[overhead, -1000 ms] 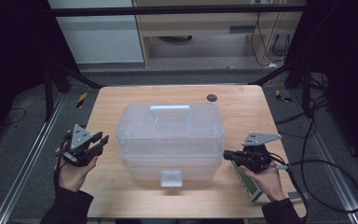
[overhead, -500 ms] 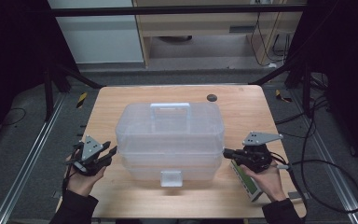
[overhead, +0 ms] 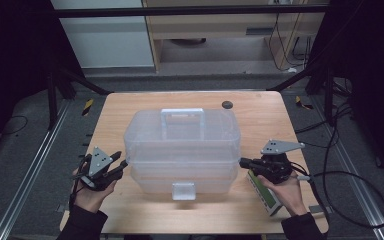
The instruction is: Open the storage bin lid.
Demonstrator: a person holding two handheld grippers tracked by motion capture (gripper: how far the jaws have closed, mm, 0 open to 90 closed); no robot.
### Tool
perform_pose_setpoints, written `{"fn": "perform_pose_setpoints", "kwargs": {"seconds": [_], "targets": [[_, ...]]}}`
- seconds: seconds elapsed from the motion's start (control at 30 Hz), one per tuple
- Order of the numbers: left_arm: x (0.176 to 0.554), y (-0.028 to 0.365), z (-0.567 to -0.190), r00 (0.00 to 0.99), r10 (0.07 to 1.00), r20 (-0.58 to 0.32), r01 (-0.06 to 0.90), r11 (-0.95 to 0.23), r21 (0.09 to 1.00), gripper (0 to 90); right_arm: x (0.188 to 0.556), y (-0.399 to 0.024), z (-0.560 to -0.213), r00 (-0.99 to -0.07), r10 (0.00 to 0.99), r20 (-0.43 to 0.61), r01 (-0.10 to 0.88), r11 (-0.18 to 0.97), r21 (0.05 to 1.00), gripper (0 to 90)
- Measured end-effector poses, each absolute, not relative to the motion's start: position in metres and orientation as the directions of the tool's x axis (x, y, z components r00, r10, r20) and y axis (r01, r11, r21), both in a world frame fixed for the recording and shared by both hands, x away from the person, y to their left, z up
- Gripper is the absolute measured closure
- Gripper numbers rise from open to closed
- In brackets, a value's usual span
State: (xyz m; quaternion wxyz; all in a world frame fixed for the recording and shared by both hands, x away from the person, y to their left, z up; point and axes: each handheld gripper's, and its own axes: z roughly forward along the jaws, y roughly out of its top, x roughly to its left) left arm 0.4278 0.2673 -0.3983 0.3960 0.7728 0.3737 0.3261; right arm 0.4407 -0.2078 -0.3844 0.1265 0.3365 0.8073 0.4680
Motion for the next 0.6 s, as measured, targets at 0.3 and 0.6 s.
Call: {"fn": "perform_pose_setpoints", "kwargs": {"seconds": [0.3, 0.6], "targets": [[0.4248, 0.263, -0.3949, 0.513, 0.83, 0.218, 0.297, -0.41, 0.863, 63.9, 0.4412, -0.208, -0.3829, -0.74, 0.664, 0.111, 0.423, 0.331, 0.844, 90.0], [0.4237, 0.257, -0.3934, 0.523, 0.817, 0.241, 0.259, -0.422, 0.869, 63.3, 0.4415, -0.2076, -0.3819, -0.739, 0.665, 0.11, 0.421, 0.327, 0.846, 90.0]]}}
